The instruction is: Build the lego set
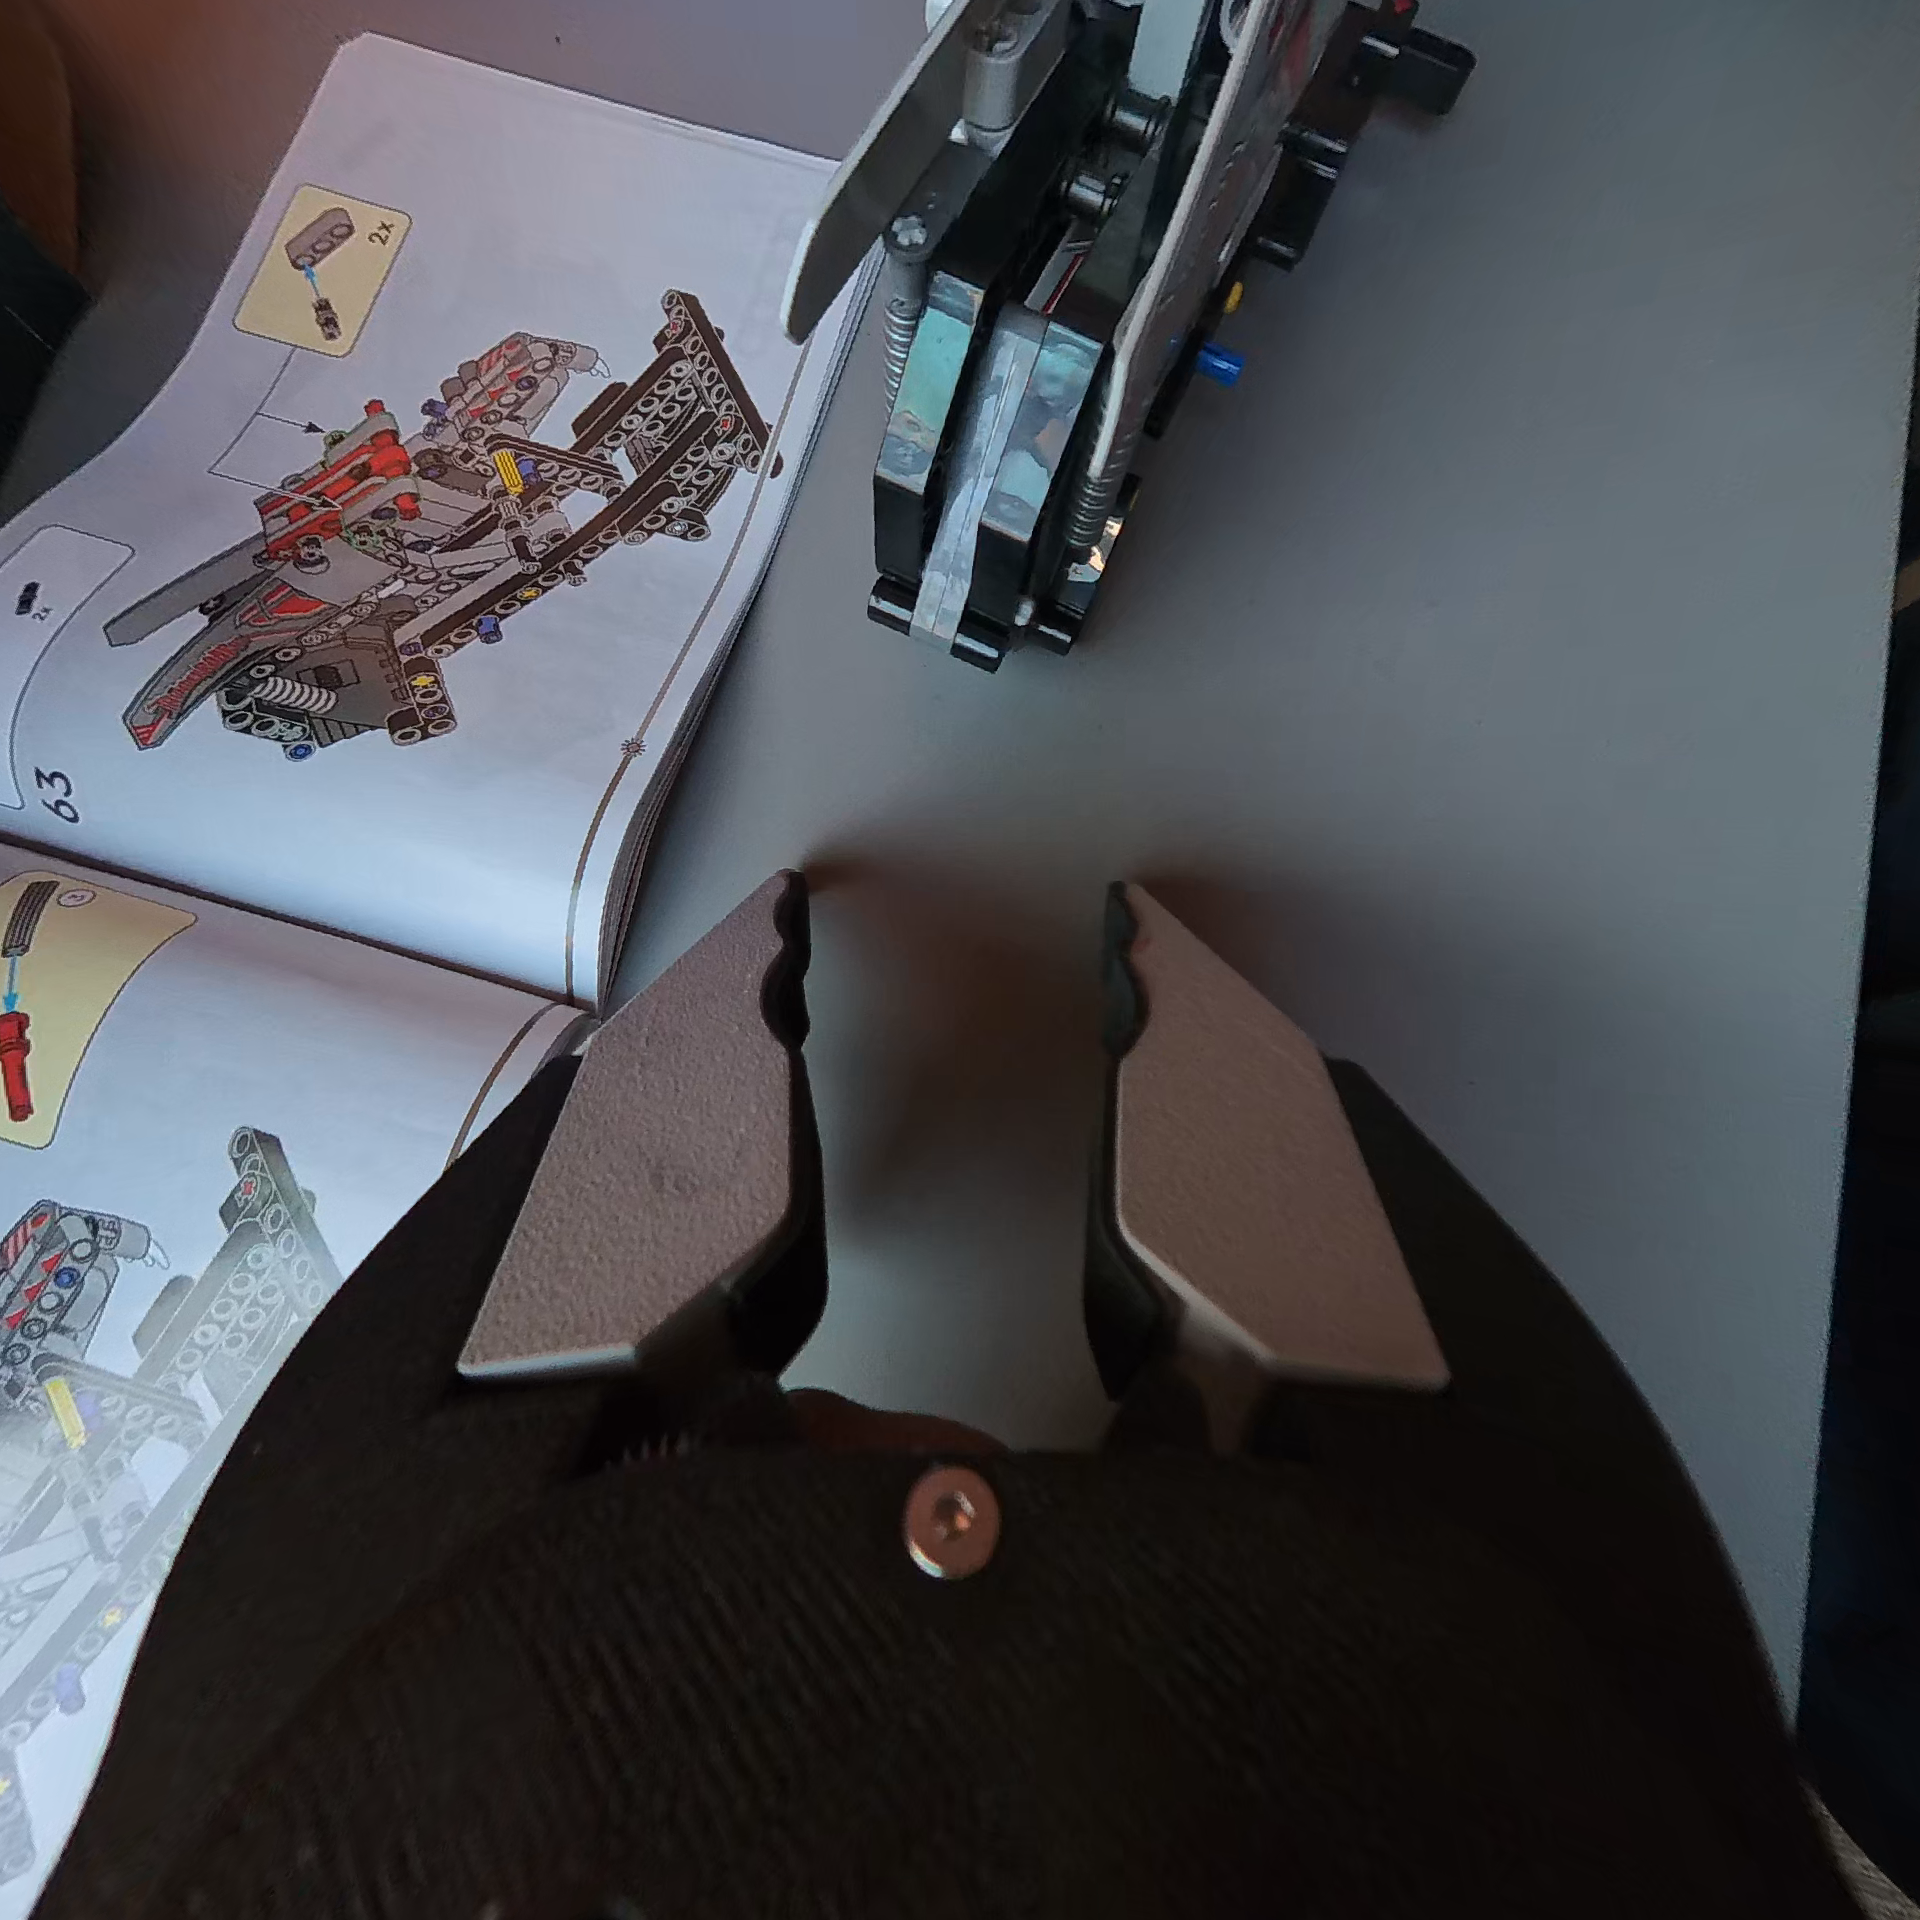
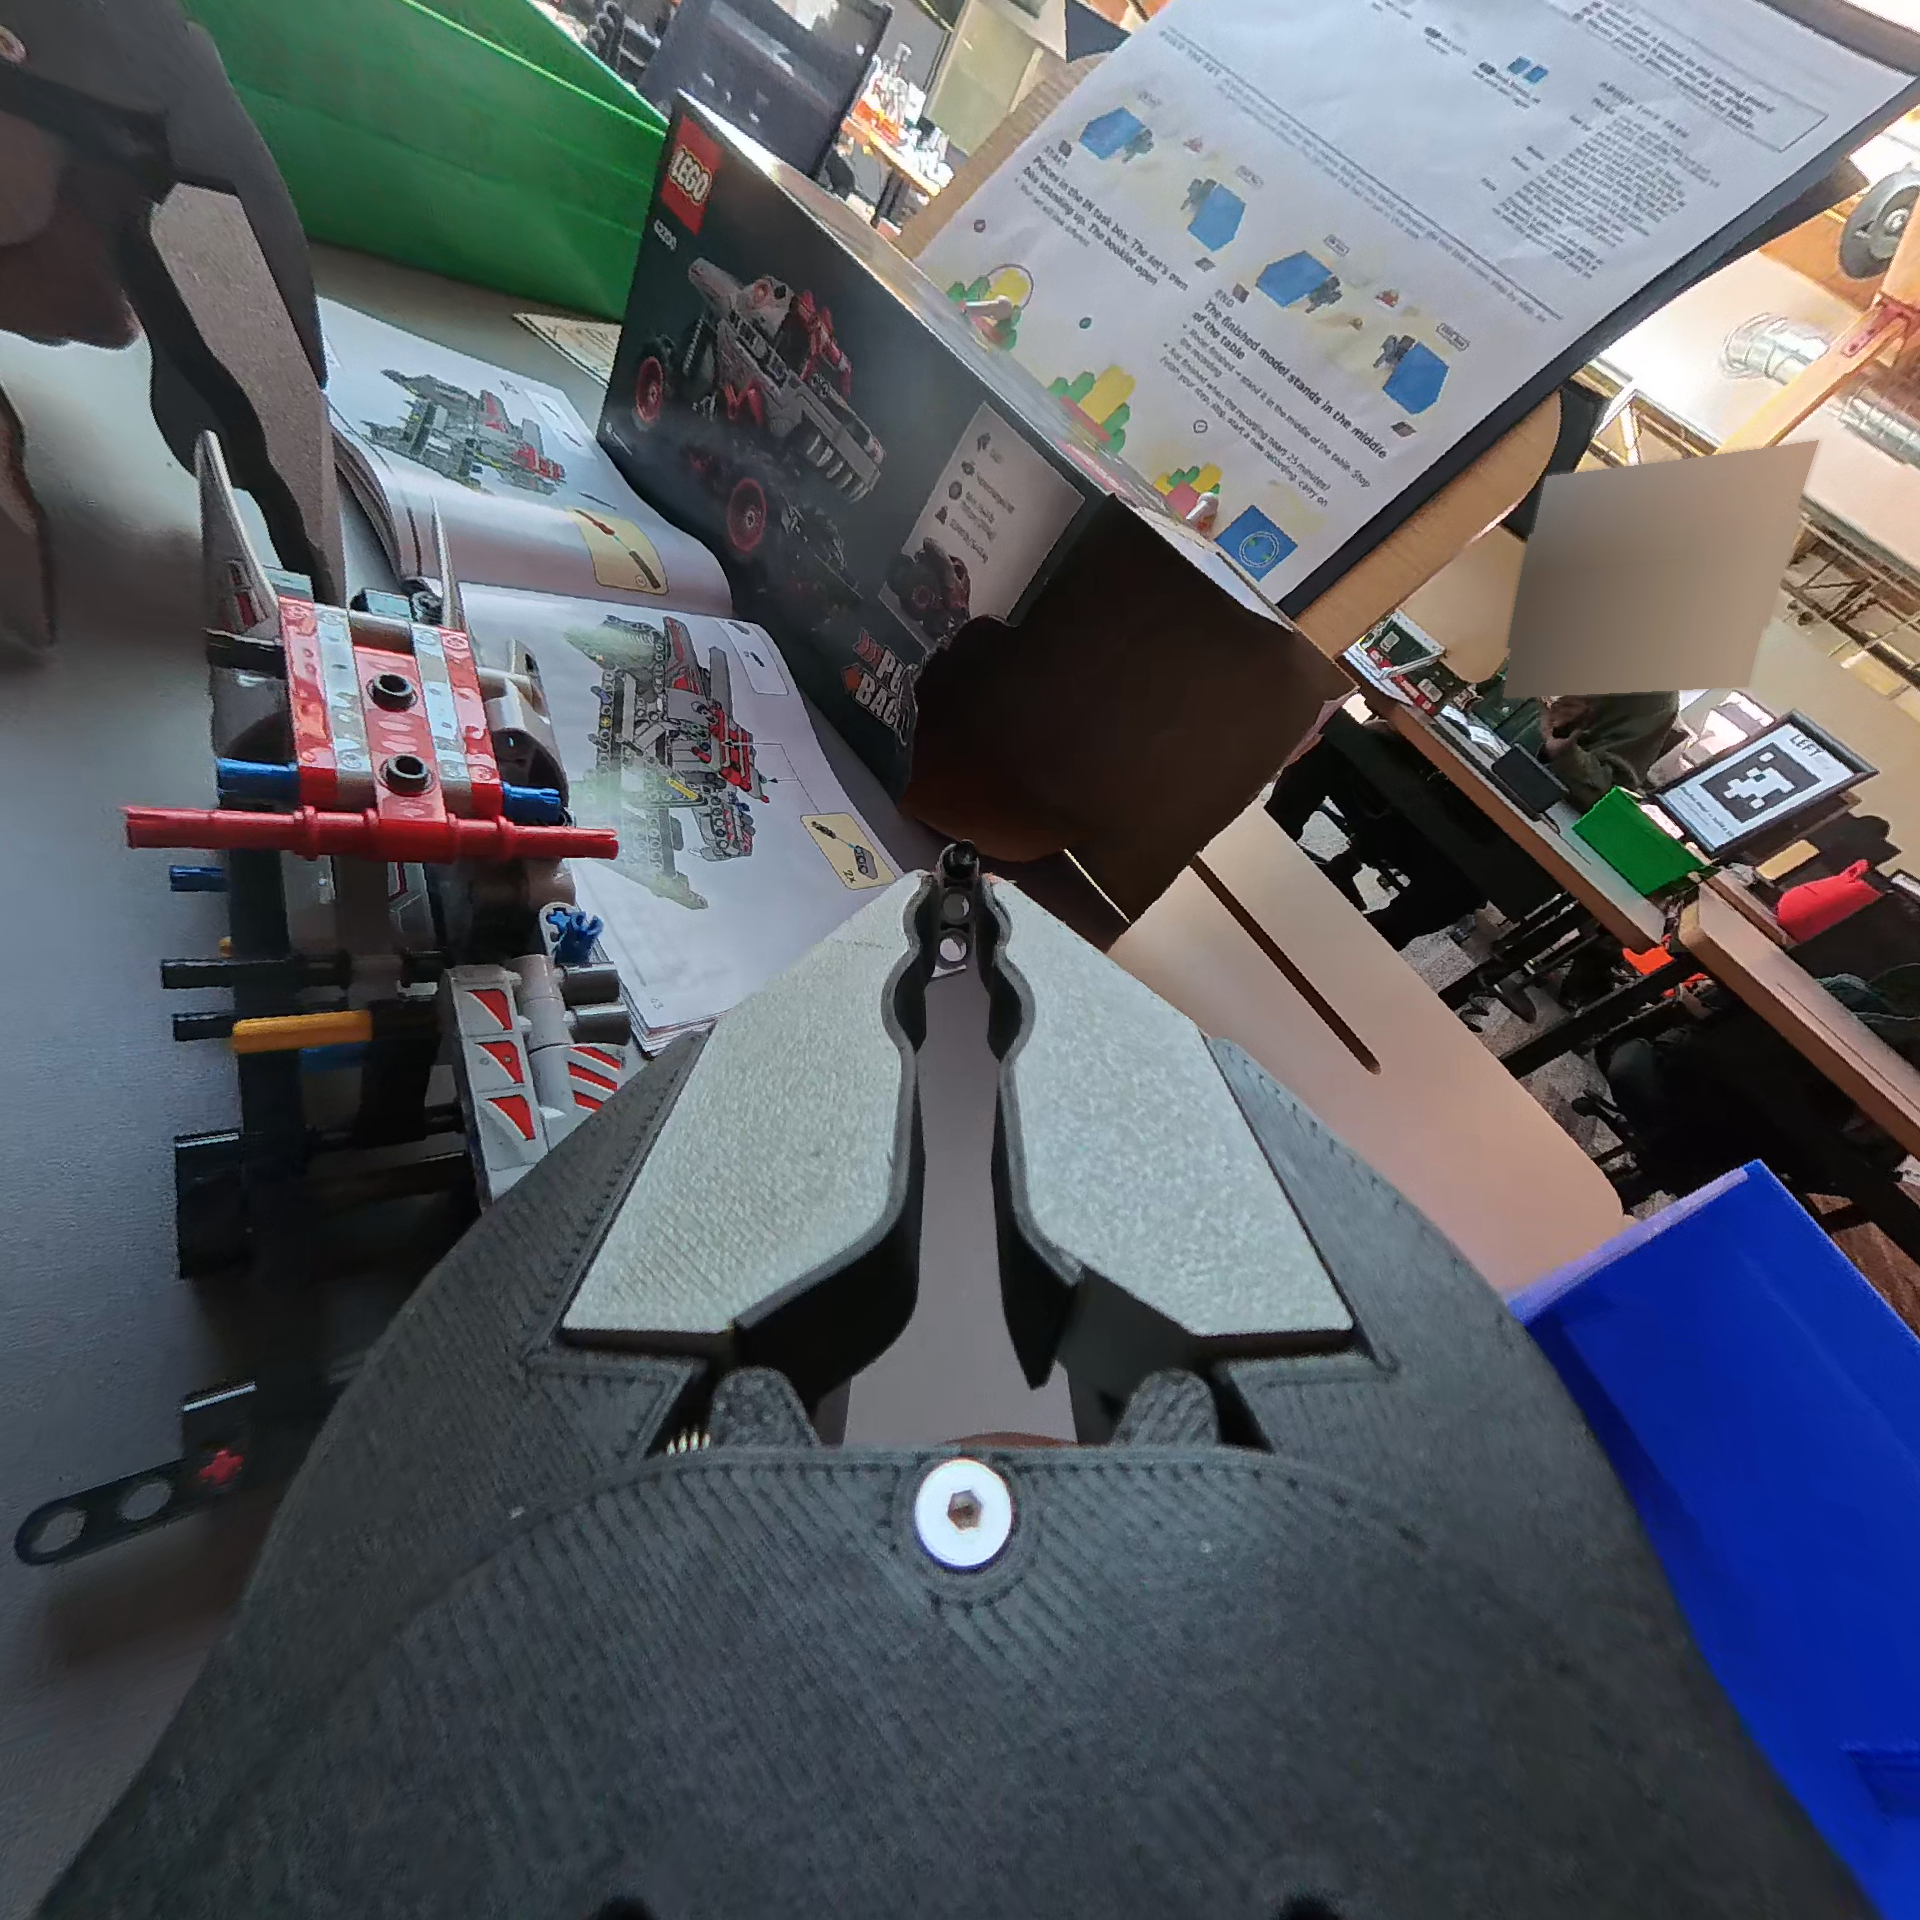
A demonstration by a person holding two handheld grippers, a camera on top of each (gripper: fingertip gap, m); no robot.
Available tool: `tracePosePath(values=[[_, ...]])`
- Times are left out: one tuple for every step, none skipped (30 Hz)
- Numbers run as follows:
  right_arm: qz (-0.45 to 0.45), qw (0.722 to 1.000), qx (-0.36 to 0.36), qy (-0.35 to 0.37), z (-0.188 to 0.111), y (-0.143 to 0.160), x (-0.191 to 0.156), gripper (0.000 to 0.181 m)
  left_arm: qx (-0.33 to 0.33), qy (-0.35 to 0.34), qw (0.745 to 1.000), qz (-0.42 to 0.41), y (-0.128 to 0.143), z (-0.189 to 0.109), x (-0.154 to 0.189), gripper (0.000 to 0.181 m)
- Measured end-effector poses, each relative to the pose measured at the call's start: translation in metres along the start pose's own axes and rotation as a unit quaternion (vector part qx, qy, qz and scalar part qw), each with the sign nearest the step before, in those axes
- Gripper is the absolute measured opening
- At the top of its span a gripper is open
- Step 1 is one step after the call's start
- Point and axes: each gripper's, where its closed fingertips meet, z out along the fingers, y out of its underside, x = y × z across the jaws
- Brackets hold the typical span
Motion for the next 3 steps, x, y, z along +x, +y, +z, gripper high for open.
tracePosePath(values=[[-0.001, 1.0, 0.001, -0.001, -0.0001, -0.0005, -0.0006, 0.004, 0.001, 0.0, 1.0, 0.0, -0.0001, 0.0, -0.0001, 0.054], [-0.001, 1.0, 0.002, -0.002, -0.0003, -0.0011, -0.0009, 0.004, 0.001, 0.001, 1.0, -0.001, -0.0002, 0.0001, 0.0, 0.054], [-0.001, 1.0, 0.003, -0.003, -0.0005, -0.0015, -0.0012, 0.004, 0.002, 0.002, 1.0, -0.002, -0.0003, 0.0, 0.0, 0.054]])
